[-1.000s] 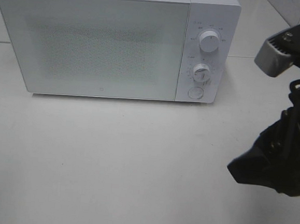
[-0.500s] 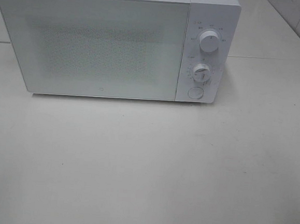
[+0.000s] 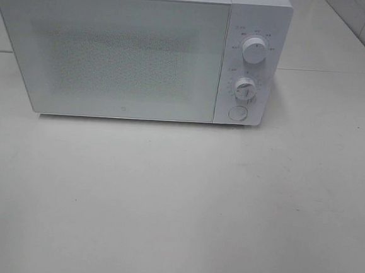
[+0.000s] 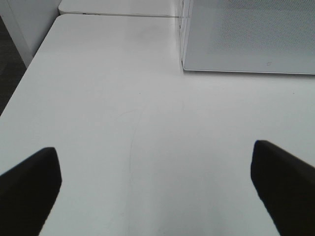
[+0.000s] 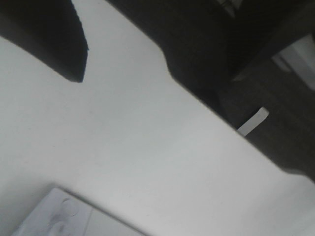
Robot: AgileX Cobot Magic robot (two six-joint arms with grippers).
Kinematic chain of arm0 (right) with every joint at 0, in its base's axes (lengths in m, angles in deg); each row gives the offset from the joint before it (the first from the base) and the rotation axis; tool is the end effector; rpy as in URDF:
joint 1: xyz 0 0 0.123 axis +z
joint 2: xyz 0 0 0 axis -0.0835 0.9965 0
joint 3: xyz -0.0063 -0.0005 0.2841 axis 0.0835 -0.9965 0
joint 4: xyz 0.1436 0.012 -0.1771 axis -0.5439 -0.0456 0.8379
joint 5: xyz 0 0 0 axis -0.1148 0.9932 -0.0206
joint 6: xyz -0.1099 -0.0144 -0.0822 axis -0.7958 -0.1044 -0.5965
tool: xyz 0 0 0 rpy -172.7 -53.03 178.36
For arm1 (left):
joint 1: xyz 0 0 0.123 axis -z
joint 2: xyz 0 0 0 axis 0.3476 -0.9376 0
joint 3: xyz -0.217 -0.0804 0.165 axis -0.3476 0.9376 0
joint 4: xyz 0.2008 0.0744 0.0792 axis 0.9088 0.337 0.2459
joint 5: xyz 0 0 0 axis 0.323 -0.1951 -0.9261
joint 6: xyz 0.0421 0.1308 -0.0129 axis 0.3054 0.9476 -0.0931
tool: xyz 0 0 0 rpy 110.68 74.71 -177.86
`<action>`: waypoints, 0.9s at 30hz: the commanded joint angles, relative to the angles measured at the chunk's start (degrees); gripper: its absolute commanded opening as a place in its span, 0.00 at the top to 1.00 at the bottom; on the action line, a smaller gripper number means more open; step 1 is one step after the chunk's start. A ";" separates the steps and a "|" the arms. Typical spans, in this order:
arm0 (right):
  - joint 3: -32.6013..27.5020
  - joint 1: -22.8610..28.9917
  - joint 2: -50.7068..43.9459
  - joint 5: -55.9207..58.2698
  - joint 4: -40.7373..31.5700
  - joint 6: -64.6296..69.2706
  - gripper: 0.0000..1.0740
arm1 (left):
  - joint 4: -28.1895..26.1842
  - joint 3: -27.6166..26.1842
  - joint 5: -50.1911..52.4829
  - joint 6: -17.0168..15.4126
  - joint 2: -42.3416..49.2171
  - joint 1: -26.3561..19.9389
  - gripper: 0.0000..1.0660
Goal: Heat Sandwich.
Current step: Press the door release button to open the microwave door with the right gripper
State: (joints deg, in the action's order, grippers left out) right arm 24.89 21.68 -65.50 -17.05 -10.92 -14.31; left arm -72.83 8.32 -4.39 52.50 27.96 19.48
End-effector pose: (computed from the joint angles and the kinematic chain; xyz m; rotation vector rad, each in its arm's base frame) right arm 0.0143 0.0291 0.3006 -0.7166 2.0881 0.3452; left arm 0.0179 0.0003 0.2474 -0.0435 2.0151 -0.0083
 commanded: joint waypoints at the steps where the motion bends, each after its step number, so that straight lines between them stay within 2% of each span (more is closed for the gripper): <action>1: 0.23 -4.93 -5.21 2.06 1.72 0.17 0.30 | -0.34 0.17 0.40 0.06 1.49 0.29 0.05; 9: -0.17 -12.61 -13.24 1.43 3.27 0.23 0.30 | -0.34 0.17 0.40 0.06 1.49 0.29 0.05; 15: -4.18 -19.31 -17.19 -1.15 3.50 6.13 0.30 | -0.34 0.17 0.40 0.06 1.49 0.29 0.05; 24: -13.01 -21.14 -17.19 -4.30 4.41 9.17 0.30 | -0.34 0.17 0.40 0.06 1.20 0.29 0.05; 27: -13.52 -21.20 -17.19 -8.14 5.27 9.22 0.30 | -0.34 0.17 0.40 0.06 1.15 0.29 0.05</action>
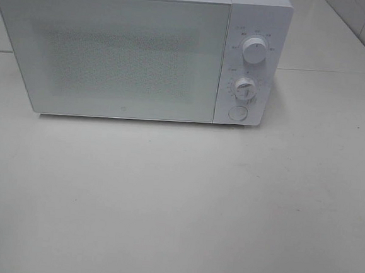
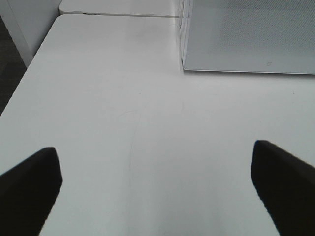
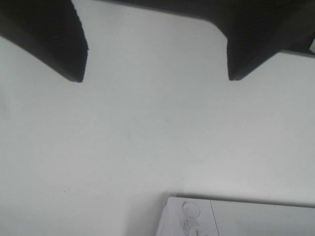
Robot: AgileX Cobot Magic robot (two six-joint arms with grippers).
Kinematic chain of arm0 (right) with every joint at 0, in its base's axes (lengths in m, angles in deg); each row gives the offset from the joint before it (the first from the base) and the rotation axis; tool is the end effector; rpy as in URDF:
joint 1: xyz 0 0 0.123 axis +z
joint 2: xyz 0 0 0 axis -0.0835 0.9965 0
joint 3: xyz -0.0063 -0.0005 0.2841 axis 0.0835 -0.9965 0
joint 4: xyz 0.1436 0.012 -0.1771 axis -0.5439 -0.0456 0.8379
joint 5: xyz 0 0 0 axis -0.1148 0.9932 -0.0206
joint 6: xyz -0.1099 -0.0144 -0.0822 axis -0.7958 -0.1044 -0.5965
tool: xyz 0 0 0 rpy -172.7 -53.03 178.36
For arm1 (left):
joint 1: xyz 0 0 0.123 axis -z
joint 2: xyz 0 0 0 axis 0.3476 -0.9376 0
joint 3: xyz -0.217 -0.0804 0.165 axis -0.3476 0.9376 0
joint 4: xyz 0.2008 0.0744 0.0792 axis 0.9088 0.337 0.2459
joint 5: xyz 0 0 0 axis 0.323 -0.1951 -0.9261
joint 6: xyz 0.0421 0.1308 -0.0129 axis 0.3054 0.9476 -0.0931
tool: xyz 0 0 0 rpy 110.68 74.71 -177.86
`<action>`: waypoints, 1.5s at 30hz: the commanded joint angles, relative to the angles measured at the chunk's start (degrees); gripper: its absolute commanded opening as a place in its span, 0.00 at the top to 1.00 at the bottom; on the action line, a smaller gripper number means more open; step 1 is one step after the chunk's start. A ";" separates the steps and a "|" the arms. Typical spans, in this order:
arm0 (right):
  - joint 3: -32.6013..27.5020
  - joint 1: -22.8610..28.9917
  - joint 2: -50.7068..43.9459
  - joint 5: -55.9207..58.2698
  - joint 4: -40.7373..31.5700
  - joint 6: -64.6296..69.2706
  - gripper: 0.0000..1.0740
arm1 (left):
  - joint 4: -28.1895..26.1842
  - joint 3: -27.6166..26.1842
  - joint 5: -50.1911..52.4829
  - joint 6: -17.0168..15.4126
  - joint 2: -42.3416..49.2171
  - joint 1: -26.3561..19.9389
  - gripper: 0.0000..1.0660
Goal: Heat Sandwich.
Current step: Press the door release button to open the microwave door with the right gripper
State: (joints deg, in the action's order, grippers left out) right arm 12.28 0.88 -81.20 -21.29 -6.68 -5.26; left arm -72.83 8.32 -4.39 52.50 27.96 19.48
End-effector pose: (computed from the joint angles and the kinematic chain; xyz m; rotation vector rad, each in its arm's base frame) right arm 0.0062 0.0105 0.2490 -0.1348 2.0657 0.1418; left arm 0.0179 0.0003 0.2474 -0.0435 2.0151 -0.0083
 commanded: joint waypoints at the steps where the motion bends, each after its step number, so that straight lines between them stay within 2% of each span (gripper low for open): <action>1: -0.92 -0.40 -1.49 -3.90 1.03 0.17 0.30 | -0.34 0.17 0.40 0.06 1.15 0.29 0.05; 2: -2.35 -0.40 -1.49 -5.96 1.49 0.17 0.30 | -0.34 0.17 0.40 0.06 1.15 0.29 0.05; 35: -2.23 -0.40 -1.26 -6.13 0.92 1.26 0.30 | -0.34 0.17 0.40 0.06 1.15 0.29 0.05; 40: -1.15 -0.40 1.95 -7.85 0.74 1.26 0.30 | -0.34 0.17 0.40 0.06 1.15 0.29 0.05; 45: -1.03 -0.34 6.30 -14.61 0.80 1.26 0.30 | -0.34 0.17 0.40 0.06 1.15 0.29 0.05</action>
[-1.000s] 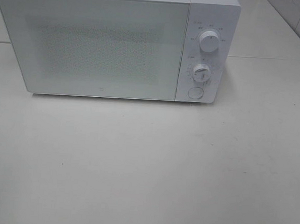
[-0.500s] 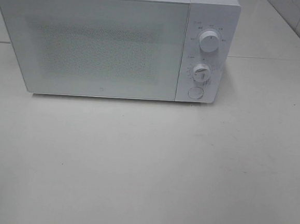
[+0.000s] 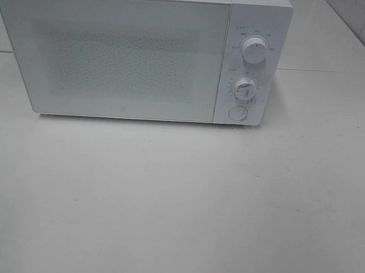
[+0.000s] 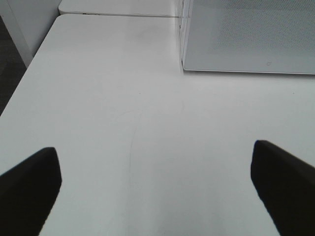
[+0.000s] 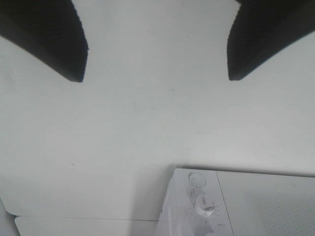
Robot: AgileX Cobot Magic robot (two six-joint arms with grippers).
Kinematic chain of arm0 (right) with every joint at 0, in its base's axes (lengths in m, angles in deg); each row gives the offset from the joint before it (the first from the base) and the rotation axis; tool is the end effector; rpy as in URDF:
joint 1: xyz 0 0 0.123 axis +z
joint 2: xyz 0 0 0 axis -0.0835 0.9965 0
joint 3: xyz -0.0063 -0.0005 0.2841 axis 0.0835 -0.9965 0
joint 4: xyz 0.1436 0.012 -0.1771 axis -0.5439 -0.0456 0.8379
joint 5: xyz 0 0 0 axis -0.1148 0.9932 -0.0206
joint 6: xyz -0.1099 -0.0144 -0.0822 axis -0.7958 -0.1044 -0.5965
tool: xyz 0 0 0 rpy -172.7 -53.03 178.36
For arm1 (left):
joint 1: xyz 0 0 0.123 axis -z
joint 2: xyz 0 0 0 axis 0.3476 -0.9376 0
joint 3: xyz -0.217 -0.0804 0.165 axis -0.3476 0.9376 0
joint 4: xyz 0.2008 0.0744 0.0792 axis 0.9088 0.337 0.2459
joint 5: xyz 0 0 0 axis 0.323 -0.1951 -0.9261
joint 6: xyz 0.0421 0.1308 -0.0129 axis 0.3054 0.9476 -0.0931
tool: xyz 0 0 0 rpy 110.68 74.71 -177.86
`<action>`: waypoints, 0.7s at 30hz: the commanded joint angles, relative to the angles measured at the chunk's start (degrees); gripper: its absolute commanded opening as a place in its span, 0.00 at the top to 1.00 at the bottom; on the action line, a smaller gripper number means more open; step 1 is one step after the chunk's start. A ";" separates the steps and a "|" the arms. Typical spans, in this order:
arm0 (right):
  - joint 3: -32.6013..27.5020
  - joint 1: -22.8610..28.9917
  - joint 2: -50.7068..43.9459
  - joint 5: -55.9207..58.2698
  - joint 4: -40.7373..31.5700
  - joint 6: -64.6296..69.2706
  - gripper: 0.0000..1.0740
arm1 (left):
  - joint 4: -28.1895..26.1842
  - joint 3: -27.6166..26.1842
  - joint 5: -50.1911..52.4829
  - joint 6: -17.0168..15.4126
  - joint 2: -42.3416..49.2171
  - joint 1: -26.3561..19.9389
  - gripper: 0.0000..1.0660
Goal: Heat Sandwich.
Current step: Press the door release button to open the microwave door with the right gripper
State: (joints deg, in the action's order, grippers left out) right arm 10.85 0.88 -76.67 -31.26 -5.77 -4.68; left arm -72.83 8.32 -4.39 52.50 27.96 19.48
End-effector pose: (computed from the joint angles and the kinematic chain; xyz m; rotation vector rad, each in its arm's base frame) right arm 0.0297 0.0101 0.2613 -0.1081 1.9976 0.1308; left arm 0.0179 0.0003 0.2474 -0.0435 2.0151 -0.0083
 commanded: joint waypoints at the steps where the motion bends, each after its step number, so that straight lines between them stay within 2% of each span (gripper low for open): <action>1: 0.06 -0.34 2.64 -6.65 -0.11 0.69 0.30 | -0.34 0.17 0.40 0.06 1.15 0.29 0.05; 12: -4.47 -0.34 13.81 -27.56 -0.17 0.69 0.30 | -0.34 0.17 0.40 0.06 1.15 0.29 0.05; 21: -4.53 -0.34 24.24 -38.96 -0.11 0.69 0.30 | -0.34 0.17 0.40 0.06 1.15 0.29 0.05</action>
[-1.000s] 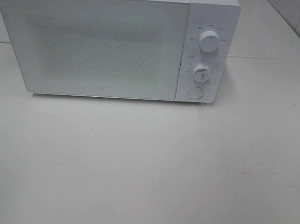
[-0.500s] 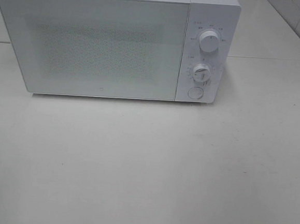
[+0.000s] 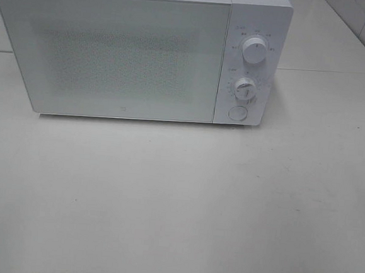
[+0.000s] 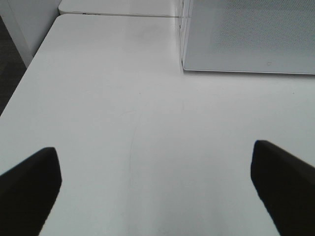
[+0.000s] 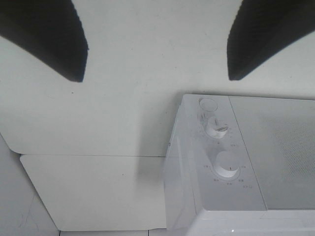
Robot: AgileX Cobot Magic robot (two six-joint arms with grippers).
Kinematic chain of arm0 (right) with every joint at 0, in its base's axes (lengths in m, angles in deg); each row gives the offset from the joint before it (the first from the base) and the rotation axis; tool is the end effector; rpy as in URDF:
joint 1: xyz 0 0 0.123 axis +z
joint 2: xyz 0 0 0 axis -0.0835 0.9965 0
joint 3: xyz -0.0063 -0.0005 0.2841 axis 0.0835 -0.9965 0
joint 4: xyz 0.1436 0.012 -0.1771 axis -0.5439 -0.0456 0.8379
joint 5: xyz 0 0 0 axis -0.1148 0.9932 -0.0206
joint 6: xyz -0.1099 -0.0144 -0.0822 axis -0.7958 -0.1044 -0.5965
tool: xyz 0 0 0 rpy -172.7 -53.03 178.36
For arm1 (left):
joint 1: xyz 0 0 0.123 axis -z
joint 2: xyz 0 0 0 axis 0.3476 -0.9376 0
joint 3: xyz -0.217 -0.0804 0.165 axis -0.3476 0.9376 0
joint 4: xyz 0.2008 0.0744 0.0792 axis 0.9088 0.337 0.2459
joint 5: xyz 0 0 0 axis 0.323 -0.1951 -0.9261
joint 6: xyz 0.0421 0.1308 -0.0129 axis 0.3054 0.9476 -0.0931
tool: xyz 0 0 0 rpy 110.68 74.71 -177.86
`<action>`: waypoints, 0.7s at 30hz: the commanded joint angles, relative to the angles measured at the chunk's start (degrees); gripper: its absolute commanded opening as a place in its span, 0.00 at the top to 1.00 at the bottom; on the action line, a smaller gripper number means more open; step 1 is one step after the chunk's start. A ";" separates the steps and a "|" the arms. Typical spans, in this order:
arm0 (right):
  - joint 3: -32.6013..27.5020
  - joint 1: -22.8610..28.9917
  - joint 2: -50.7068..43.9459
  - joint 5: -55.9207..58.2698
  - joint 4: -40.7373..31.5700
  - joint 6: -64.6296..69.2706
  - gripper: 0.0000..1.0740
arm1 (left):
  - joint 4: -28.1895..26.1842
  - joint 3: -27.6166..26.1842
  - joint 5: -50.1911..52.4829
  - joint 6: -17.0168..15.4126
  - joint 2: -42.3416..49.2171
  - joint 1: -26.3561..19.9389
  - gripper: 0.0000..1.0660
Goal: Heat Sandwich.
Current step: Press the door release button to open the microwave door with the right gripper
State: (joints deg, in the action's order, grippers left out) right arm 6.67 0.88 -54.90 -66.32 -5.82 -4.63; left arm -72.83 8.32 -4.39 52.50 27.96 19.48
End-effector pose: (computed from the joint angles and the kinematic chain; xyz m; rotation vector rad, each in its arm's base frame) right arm 0.1203 0.0150 0.2868 -0.0614 1.8407 0.1238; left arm 0.0179 0.0003 0.2474 -0.0435 2.0151 -0.0083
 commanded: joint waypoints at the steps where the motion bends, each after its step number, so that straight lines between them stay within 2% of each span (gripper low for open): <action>1: -0.34 -0.34 3.78 -5.16 -0.06 0.63 0.30 | -0.34 0.17 0.40 0.06 1.15 0.29 0.05; 21: -0.34 -0.34 25.61 -26.30 -0.06 1.78 0.30 | -0.34 0.17 0.40 0.06 1.15 0.29 0.05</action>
State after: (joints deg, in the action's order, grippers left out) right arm 6.27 0.88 -29.18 -91.19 -5.82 -3.25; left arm -72.83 8.32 -4.39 52.50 27.96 19.48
